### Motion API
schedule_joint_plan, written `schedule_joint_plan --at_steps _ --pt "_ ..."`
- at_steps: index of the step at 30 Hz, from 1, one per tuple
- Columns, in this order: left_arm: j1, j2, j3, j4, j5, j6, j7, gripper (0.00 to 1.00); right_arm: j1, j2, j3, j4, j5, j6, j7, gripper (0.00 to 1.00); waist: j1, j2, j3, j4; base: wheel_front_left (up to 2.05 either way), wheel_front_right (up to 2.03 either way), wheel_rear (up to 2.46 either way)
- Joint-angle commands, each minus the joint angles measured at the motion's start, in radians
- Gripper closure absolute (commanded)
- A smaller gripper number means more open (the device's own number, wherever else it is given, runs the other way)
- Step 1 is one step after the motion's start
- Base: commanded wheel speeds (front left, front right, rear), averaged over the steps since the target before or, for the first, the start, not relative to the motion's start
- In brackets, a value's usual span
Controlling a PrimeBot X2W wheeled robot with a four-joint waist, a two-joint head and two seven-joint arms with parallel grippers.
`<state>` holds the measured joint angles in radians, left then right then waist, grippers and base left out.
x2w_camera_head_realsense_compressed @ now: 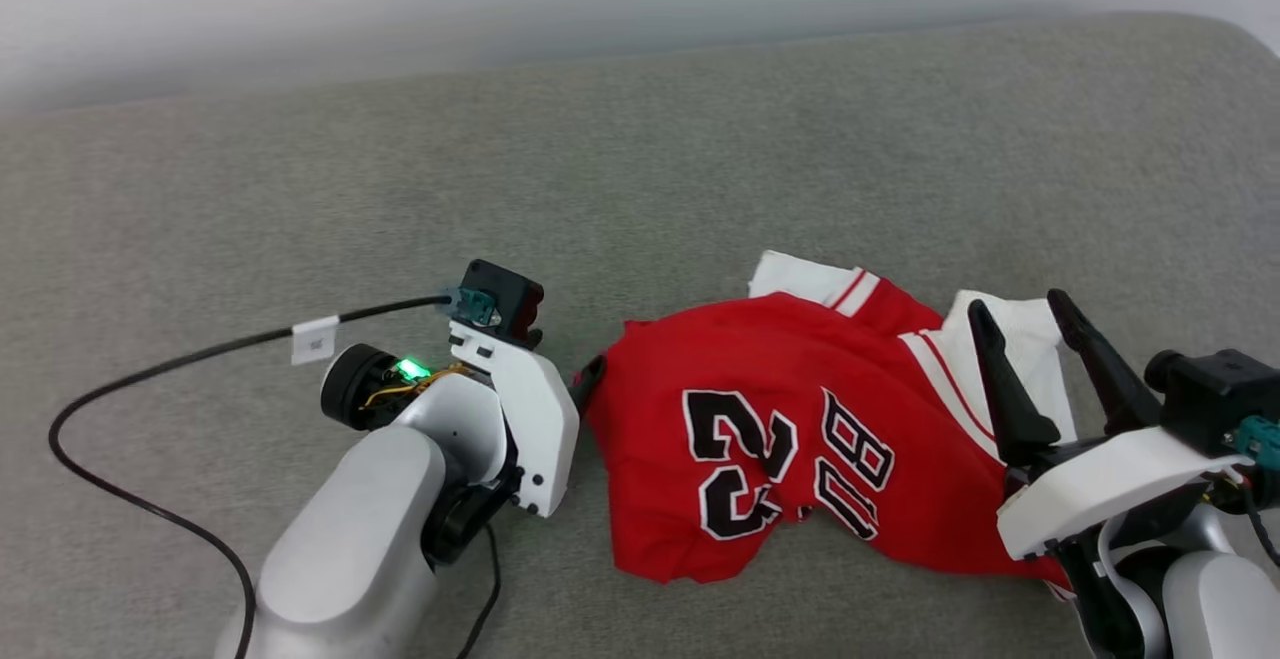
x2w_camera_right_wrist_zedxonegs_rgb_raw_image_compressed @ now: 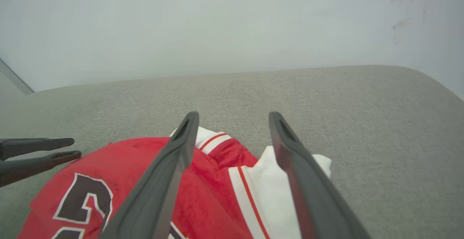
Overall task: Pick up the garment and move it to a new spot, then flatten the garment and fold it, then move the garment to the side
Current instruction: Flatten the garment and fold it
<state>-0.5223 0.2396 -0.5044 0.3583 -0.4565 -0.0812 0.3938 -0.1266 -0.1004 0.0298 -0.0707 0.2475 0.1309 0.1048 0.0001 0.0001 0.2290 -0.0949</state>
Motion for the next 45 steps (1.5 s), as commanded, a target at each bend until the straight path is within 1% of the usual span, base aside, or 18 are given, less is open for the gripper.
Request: schedule_joint_plan --at_steps 1,5,8,9,10,11,12,14,18,21,25,30,31,33,36,41,42,45 --pt "-0.019 0.009 -0.011 0.010 -0.014 -0.014 0.037 0.00 -0.024 0.002 0.006 0.009 0.007 0.000 -0.009 0.00 -0.0001 -0.0001 0.027 -0.036 0.00 0.00 0.00" --pt "-0.036 0.047 -0.070 0.022 -0.052 -0.039 0.179 0.00 -0.027 0.007 0.009 0.032 0.018 0.000 -0.022 0.00 -0.0001 -0.0001 0.040 -0.061 0.00 0.00 0.00" --pt "-0.026 0.078 -0.137 0.029 -0.072 -0.047 0.297 0.00 -0.031 0.010 0.009 0.050 0.028 0.000 -0.030 0.00 -0.0001 -0.0001 0.046 -0.074 0.00 0.00 0.00" --pt "-0.024 0.087 -0.157 0.029 -0.080 -0.048 0.327 0.09 -0.033 0.012 0.011 0.055 0.030 0.000 -0.032 0.00 -0.0001 -0.0001 0.048 -0.077 0.00 0.00 0.00" --pt "-0.022 0.093 -0.175 0.027 -0.089 -0.050 0.353 0.53 -0.036 0.014 0.013 0.058 0.032 0.000 -0.037 0.00 -0.0001 -0.0001 0.049 -0.081 0.00 0.00 0.00" --pt "-0.020 0.098 -0.188 0.023 -0.096 -0.051 0.369 0.69 -0.039 0.015 0.014 0.063 0.036 0.000 -0.040 0.00 -0.0001 -0.0001 0.049 -0.085 0.00 0.00 0.00" --pt "-0.019 0.101 -0.201 0.018 -0.103 -0.051 0.379 1.00 -0.040 0.016 0.014 0.068 0.037 0.000 -0.043 0.00 -0.0001 -0.0001 0.049 -0.087 0.00 0.00 0.00" --pt "-0.023 0.105 -0.217 -0.002 -0.111 -0.052 0.372 1.00 -0.042 0.018 0.011 0.077 0.035 0.000 -0.050 0.00 -0.0001 -0.0001 0.048 -0.091 0.00 0.00 0.00" --pt "-0.052 0.121 -0.208 -0.043 -0.090 -0.048 0.304 1.00 -0.033 0.018 -0.003 0.093 0.034 0.000 -0.056 0.00 -0.0001 -0.0001 0.028 -0.083 0.00 0.00 0.00" --pt "-0.069 0.131 -0.190 -0.073 -0.065 -0.030 0.240 1.00 -0.022 0.016 -0.015 0.097 0.027 0.000 -0.053 0.00 -0.0001 -0.0001 0.003 -0.065 0.00 0.00 0.00" --pt "-0.063 0.146 -0.168 -0.118 -0.038 0.006 0.167 1.00 -0.008 0.014 -0.031 0.081 0.015 0.000 -0.041 0.00 -0.0001 -0.0001 -0.034 -0.032 0.00 0.00 0.00" --pt "-0.037 0.174 -0.127 -0.200 -0.009 0.066 0.083 1.00 0.015 0.011 -0.058 0.051 0.000 0.000 -0.023 0.00 -0.0001 -0.0001 -0.073 0.020 0.00 0.00 0.00" --pt "0.012 0.200 -0.106 -0.271 -0.009 0.101 0.058 1.00 0.032 0.011 -0.078 0.029 -0.007 0.000 -0.006 0.00 -0.0001 -0.0001 -0.095 0.052 0.00 0.00 0.00" --pt "0.068 0.222 -0.098 -0.330 -0.011 0.127 0.054 1.00 0.046 0.014 -0.089 0.013 -0.012 0.000 0.002 0.00 -0.0001 -0.0001 -0.108 0.071 0.00 0.00 0.00" --pt "0.190 0.257 -0.084 -0.410 -0.027 0.182 0.053 1.00 0.069 0.019 -0.100 -0.006 -0.017 0.000 0.015 0.00 -0.0001 -0.0001 -0.127 0.090 0.00 0.00 0.00" --pt "0.433 0.272 -0.097 -0.502 -0.091 0.266 0.075 1.00 0.110 0.028 -0.108 -0.031 -0.022 0.000 0.032 0.00 -0.0001 -0.0001 -0.157 0.108 0.00 0.00 0.00" --pt "0.433 0.272 -0.097 -0.502 -0.091 0.266 0.075 1.00 0.110 0.028 -0.108 -0.031 -0.022 0.000 0.032 0.00 -0.0001 -0.0001 -0.157 0.108 0.00 0.00 0.00" --pt "0.559 0.257 -0.121 -0.510 -0.141 0.296 0.090 1.00 0.129 0.033 -0.105 -0.040 -0.025 0.000 0.038 0.00 -0.0001 -0.0001 -0.172 0.109 0.00 0.00 0.00"
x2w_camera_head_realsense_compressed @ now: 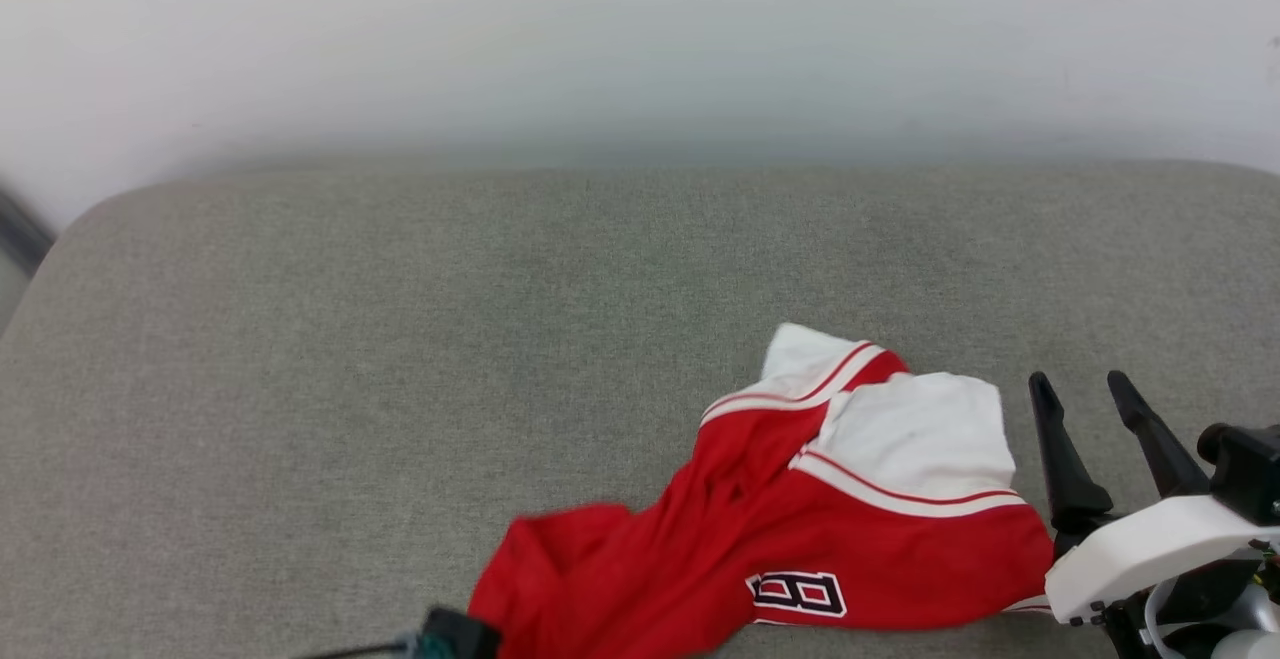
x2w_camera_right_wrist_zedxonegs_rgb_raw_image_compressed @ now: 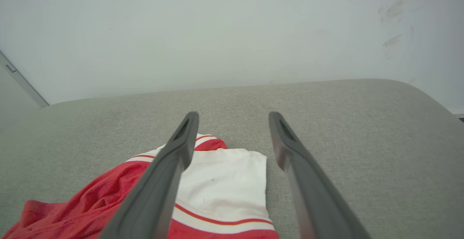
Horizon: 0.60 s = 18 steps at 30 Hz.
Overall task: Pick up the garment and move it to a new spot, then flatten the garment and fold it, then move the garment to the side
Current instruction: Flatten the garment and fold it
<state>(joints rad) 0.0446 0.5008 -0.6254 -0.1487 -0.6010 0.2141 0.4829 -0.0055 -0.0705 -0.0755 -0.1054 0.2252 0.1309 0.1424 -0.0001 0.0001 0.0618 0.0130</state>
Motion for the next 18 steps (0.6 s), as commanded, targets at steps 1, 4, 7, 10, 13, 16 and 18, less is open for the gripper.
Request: schedule_joint_plan --at_steps 1,4,7,10,13,16,18 --pt "0.023 -0.007 -0.005 0.004 -0.006 0.008 0.004 1.00 0.015 0.003 0.000 -0.008 -0.004 0.000 0.003 0.00 0.0001 -0.0001 -0.009 0.002 0.00 0.00 0.00" --pt "0.083 -0.031 -0.005 0.027 -0.044 0.025 -0.012 0.94 0.029 0.008 0.001 -0.017 -0.003 0.000 0.006 0.00 0.0001 -0.0001 -0.019 0.000 0.00 0.00 0.00" --pt "0.094 -0.053 0.004 0.044 -0.051 0.030 -0.049 0.00 0.041 0.010 0.000 -0.027 -0.005 0.000 0.012 0.00 0.0001 -0.0001 -0.029 -0.001 0.00 0.00 0.00" --pt "0.059 -0.066 0.020 0.041 -0.027 0.035 -0.107 0.00 0.052 0.013 -0.004 -0.035 -0.009 0.000 0.018 0.00 0.0001 -0.0001 -0.035 -0.003 0.00 0.00 0.00" --pt "0.021 -0.074 0.037 0.039 0.013 0.043 -0.168 0.00 0.053 0.014 -0.005 -0.044 -0.012 0.000 0.022 0.00 0.0001 -0.0001 -0.035 -0.007 0.00 0.00 0.00" --pt "-0.051 -0.074 0.052 0.040 0.052 0.032 -0.221 0.00 0.048 0.016 -0.006 -0.053 -0.015 0.000 0.029 0.00 0.0001 -0.0001 -0.021 -0.014 0.00 0.00 0.00" --pt "-0.107 -0.079 0.063 0.041 0.074 0.021 -0.254 0.00 0.035 0.016 -0.002 -0.060 -0.018 0.000 0.030 0.00 0.0001 -0.0001 -0.007 -0.024 0.00 0.00 0.00"
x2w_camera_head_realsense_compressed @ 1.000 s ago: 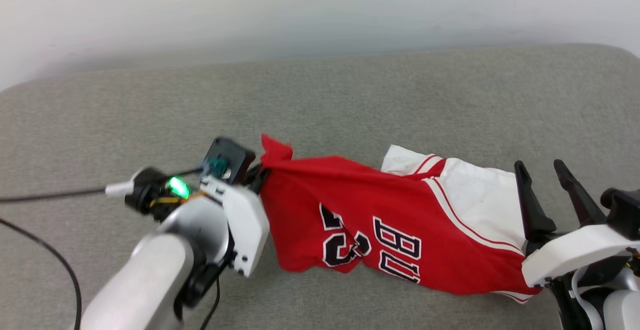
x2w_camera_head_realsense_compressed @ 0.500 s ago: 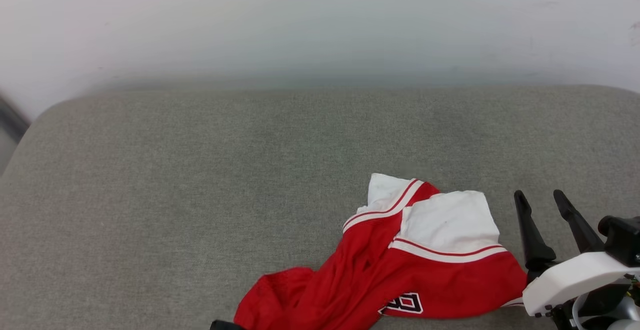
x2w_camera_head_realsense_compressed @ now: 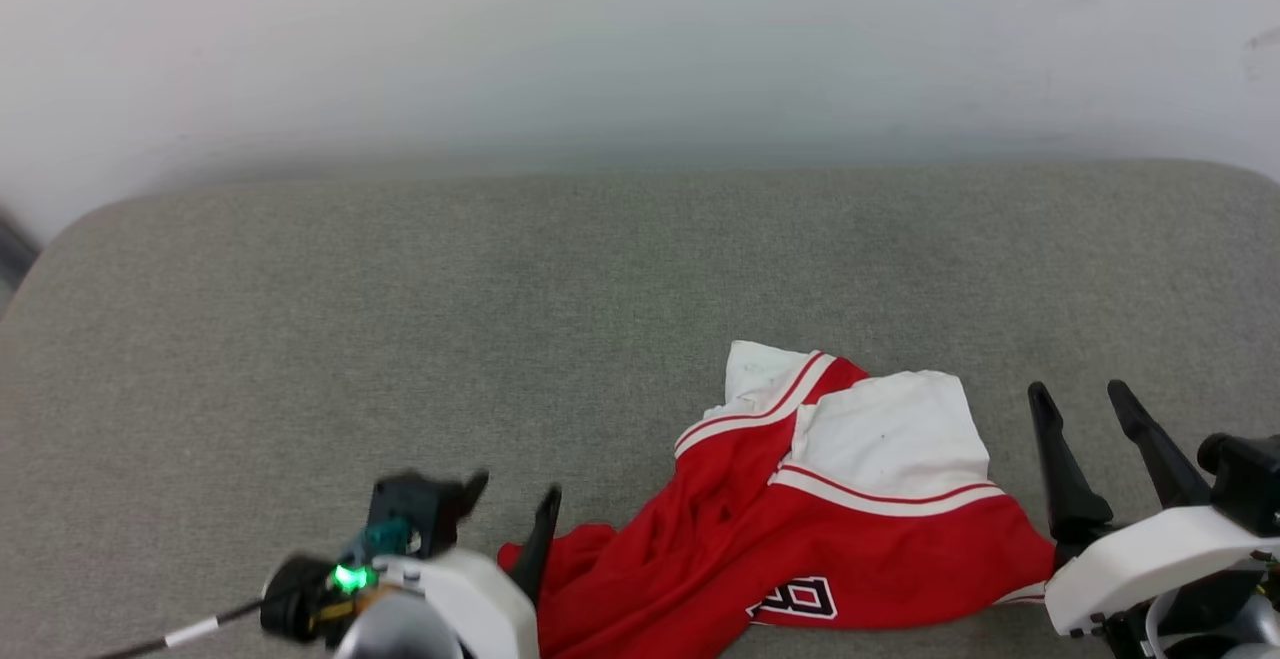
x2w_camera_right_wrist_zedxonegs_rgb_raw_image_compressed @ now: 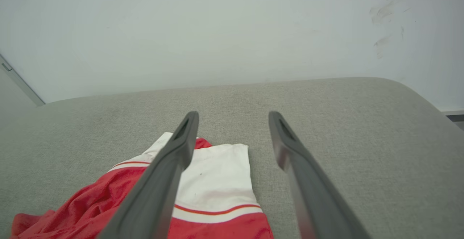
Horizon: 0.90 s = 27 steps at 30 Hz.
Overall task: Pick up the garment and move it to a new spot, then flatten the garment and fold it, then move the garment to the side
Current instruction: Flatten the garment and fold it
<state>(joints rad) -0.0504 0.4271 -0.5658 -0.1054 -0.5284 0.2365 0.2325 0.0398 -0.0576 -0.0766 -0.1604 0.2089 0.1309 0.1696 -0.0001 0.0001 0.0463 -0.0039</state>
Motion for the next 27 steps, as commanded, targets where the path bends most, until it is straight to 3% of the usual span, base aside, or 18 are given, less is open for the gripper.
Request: schedule_joint_plan --at_steps 1,6,13,20,27 --pt "-0.041 -0.012 0.009 -0.002 0.010 -0.007 -0.019 0.00 -0.019 0.003 0.003 -0.008 -0.001 0.000 0.002 0.00 0.0001 -0.0001 0.019 -0.013 0.00 0.00 0.00" --pt "-0.209 -0.051 0.014 0.037 0.029 -0.049 -0.048 0.00 -0.065 0.003 0.022 -0.018 -0.002 0.000 -0.003 0.00 0.0001 -0.0001 0.090 -0.052 0.00 0.00 0.00" --pt "-0.449 -0.120 -0.017 0.194 -0.008 -0.171 0.003 0.00 -0.131 -0.006 0.052 0.002 0.004 0.000 -0.022 0.00 0.0001 -0.0001 0.189 -0.113 0.00 0.00 0.00" --pt "-0.621 -0.117 -0.082 0.374 -0.033 -0.293 0.166 0.00 -0.165 -0.006 0.076 0.047 0.016 0.000 -0.041 0.00 0.0001 -0.0001 0.257 -0.166 0.00 0.00 0.00" --pt "-0.684 -0.090 -0.183 0.477 -0.062 -0.350 0.368 0.00 -0.190 -0.002 0.089 0.090 0.032 0.000 -0.069 0.00 0.0001 -0.0001 0.297 -0.202 0.00 0.00 0.00"
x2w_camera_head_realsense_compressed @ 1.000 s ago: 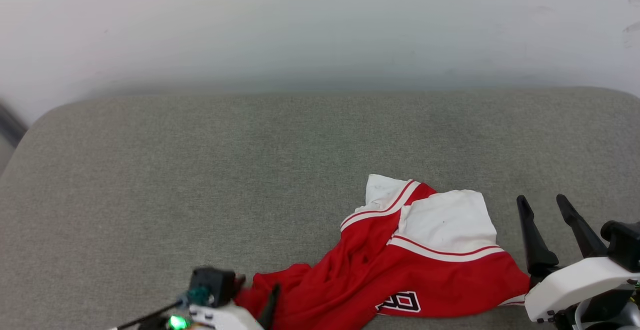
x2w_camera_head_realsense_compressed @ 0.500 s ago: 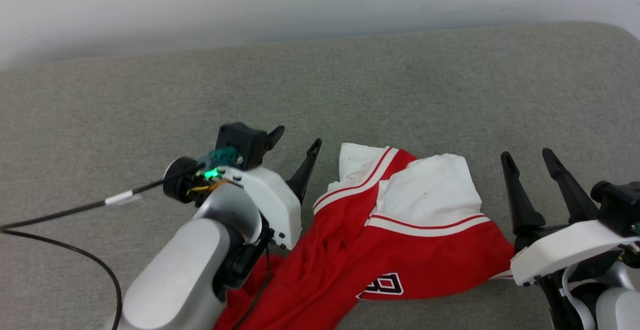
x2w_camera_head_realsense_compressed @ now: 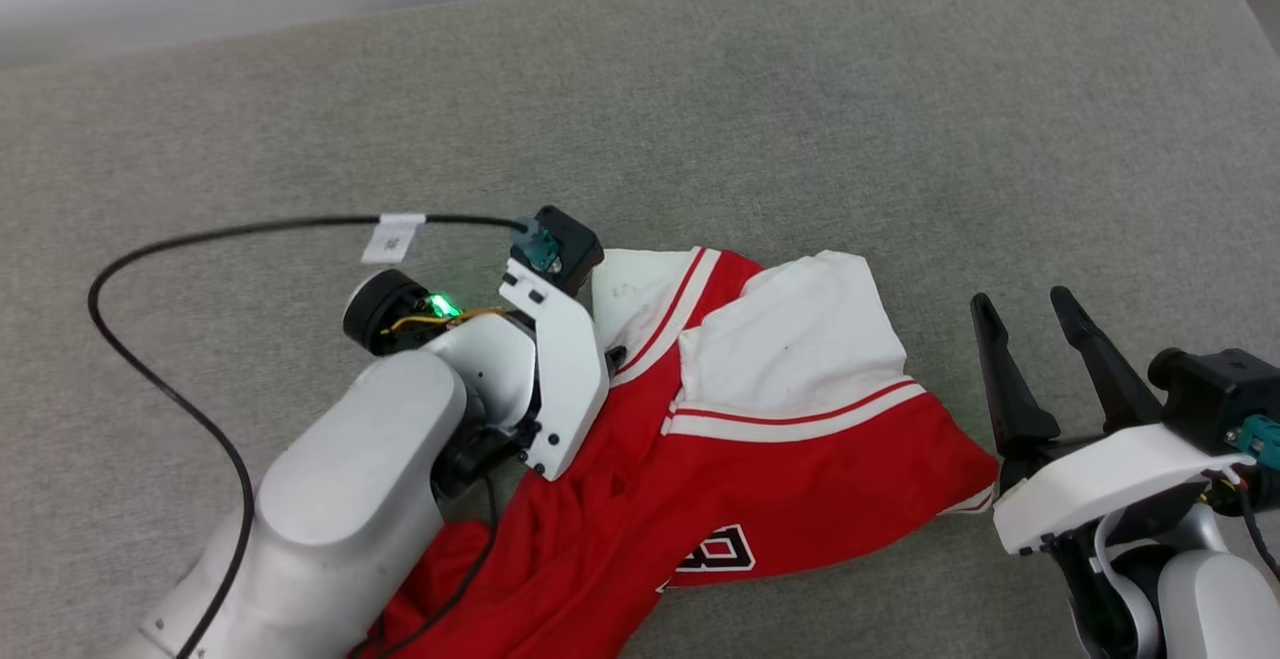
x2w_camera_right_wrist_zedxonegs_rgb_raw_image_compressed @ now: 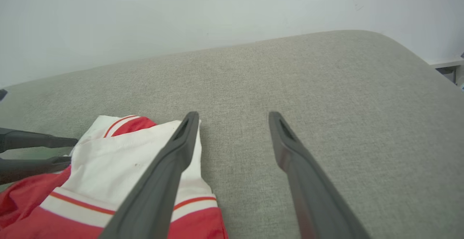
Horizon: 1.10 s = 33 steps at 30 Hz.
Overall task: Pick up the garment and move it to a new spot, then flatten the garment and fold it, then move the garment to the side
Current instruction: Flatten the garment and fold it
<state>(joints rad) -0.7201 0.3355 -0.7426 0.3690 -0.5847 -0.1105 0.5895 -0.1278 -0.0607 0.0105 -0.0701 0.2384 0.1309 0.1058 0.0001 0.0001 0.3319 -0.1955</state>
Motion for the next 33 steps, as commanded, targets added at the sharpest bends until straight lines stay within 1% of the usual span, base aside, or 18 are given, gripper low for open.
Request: schedule_joint_plan --at_steps 1,3,4,5,6,7,8,10,12,14,17,21,25,29,30,32,33 --pt "-0.013 0.007 -0.025 0.016 -0.008 -0.006 0.044 0.00 -0.022 0.002 0.002 0.005 0.004 0.000 -0.009 0.00 -0.0001 -0.0001 0.014 -0.013 0.00 0.00 0.00" --pt "-0.006 0.021 -0.062 0.039 -0.017 -0.012 0.115 0.00 -0.022 0.003 0.003 0.020 0.007 0.000 -0.018 0.00 -0.0001 -0.0001 0.019 -0.016 0.00 0.00 0.00" --pt "-0.004 0.025 -0.076 0.048 -0.019 -0.013 0.144 0.05 -0.025 0.004 0.005 0.025 0.008 0.000 -0.019 0.00 -0.0001 -0.0001 0.020 -0.017 0.00 0.00 0.00" --pt "-0.005 0.029 -0.089 0.053 -0.023 -0.015 0.171 0.42 -0.029 0.004 0.008 0.029 0.011 0.000 -0.023 0.00 -0.0001 -0.0001 0.022 -0.018 0.00 0.00 0.00" --pt "-0.006 0.031 -0.100 0.056 -0.026 -0.016 0.187 0.64 -0.032 0.005 0.010 0.033 0.013 0.000 -0.027 0.00 -0.0001 -0.0001 0.023 -0.019 0.00 0.00 0.00" --pt "-0.009 0.032 -0.107 0.055 -0.027 -0.017 0.195 0.96 -0.036 0.005 0.011 0.038 0.015 0.000 -0.029 0.00 -0.0001 -0.0001 0.023 -0.019 0.00 0.00 0.00" --pt "-0.015 0.031 -0.110 0.051 -0.024 -0.018 0.191 1.00 -0.039 0.006 0.011 0.042 0.016 0.000 -0.031 0.00 -0.0001 -0.0001 0.022 -0.019 0.00 0.00 0.00" --pt "-0.029 0.024 -0.103 0.036 -0.013 -0.012 0.155 1.00 -0.037 0.007 0.008 0.051 0.016 0.000 -0.037 0.00 -0.0001 -0.0001 0.013 -0.013 0.00 0.00 0.00" --pt "-0.049 0.026 -0.089 0.018 0.010 0.004 0.104 1.00 -0.031 0.007 0.000 0.058 0.013 0.000 -0.037 0.00 -0.0001 -0.0001 0.000 -0.001 0.00 0.00 0.00" --pt "-0.070 0.032 -0.070 -0.010 0.046 0.034 0.030 1.00 -0.027 0.008 -0.006 0.058 0.009 0.000 -0.038 0.00 -0.0001 -0.0001 -0.017 0.014 0.00 0.00 0.00" --pt "-0.060 0.034 -0.044 -0.054 0.077 0.085 -0.068 1.00 -0.017 0.005 -0.027 0.053 0.000 0.000 -0.028 0.00 -0.0001 -0.0001 -0.045 0.041 0.00 0.00 0.00" --pt "-0.004 0.073 0.002 -0.129 0.076 0.150 -0.137 1.00 0.001 0.002 -0.050 0.036 -0.013 0.000 -0.007 0.00 -0.0001 -0.0001 -0.081 0.080 0.00 0.00 0.00" --pt "0.114 0.118 0.056 -0.214 0.044 0.234 -0.168 1.00 0.019 0.003 -0.068 0.017 -0.017 0.000 0.013 0.00 -0.0001 -0.0001 -0.112 0.111 0.00 0.00 0.00" --pt "0.294 0.151 0.131 -0.277 -0.030 0.336 -0.205 1.00 0.047 0.005 -0.079 0.002 -0.019 0.000 0.027 0.00 -0.0001 -0.0001 -0.142 0.131 0.00 0.00 0.00" --pt "0.294 0.151 0.131 -0.277 -0.030 0.336 -0.205 1.00 0.047 0.005 -0.079 0.002 -0.019 0.000 0.027 0.00 -0.0001 -0.0001 -0.142 0.131 0.00 0.00 0.00" --pt "0.390 0.157 0.156 -0.289 -0.068 0.377 -0.220 1.00 0.058 0.006 -0.083 -0.006 -0.023 0.000 0.034 0.00 -0.0001 -0.0001 -0.153 0.140 0.00 0.00 0.00" --pt "0.431 0.154 0.167 -0.291 -0.086 0.390 -0.231 1.00 0.066 0.007 -0.084 -0.011 -0.024 0.000 0.038 0.00 -0.0001 -0.0001 -0.160 0.143 0.00 0.00 0.00"
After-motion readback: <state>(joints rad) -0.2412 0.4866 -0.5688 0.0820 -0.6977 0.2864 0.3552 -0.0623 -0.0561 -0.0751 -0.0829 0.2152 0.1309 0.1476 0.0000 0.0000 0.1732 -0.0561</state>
